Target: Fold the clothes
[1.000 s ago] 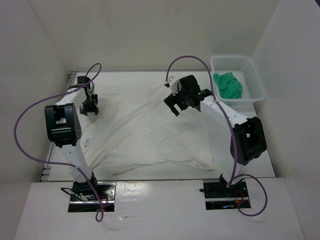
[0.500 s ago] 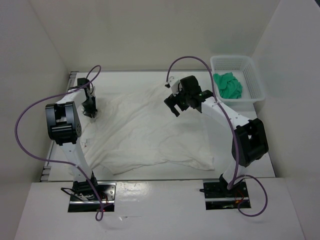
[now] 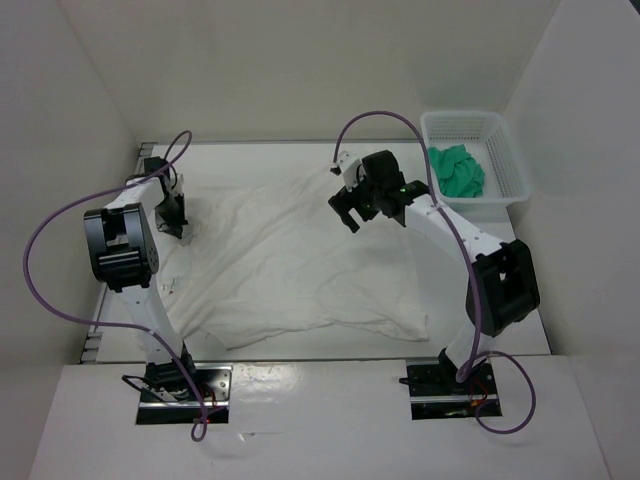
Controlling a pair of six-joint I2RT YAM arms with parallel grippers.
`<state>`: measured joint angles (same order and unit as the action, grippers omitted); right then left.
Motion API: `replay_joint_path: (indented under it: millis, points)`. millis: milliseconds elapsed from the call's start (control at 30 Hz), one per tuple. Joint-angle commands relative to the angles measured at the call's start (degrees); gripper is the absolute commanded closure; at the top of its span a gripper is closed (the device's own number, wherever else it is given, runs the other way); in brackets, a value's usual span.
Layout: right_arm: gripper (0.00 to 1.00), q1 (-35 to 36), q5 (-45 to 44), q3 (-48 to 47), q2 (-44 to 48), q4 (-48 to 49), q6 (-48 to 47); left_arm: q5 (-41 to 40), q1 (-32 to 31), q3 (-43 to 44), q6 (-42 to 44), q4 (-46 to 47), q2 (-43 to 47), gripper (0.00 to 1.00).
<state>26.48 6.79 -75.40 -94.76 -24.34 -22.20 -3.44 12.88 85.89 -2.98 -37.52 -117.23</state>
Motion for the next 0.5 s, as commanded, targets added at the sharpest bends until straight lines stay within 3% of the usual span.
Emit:
replay_joint_path:
  millis: [0,33,67,233,333,467]
  points:
    - [0.01,-0.3,0.9,0.6,3.4,3.1,-0.3,-0.4,1.2,2.0,1.0,-1.2,3.4,1.0]
    - [0.01,-0.3,1.5,0.6,3.9,3.1,-0.3,-1.0,1.2,2.0,1.0,-1.2,3.4,0.98]
    - [0.01,-0.3,1.5,0.6,3.9,3.1,-0.3,-1.0,1.2,1.4,1.0,-1.2,2.9,0.79]
    - [0.01,-0.3,1.5,0.6,3.9,3.1,-0.3,0.3,1.2,0.9,1.0,-1.2,3.5,0.33]
    - [0.01,-0.3,1.5,0.6,3.9,3.1,-0.3,0.8,1.2,0.9,1.5,-1.2,3.5,0.24]
    - [0.01,-0.3,1.5,0.6,3.9,3.1,-0.3,2.0,1.2,1.4,1.5,-1.7,1.6,0.24]
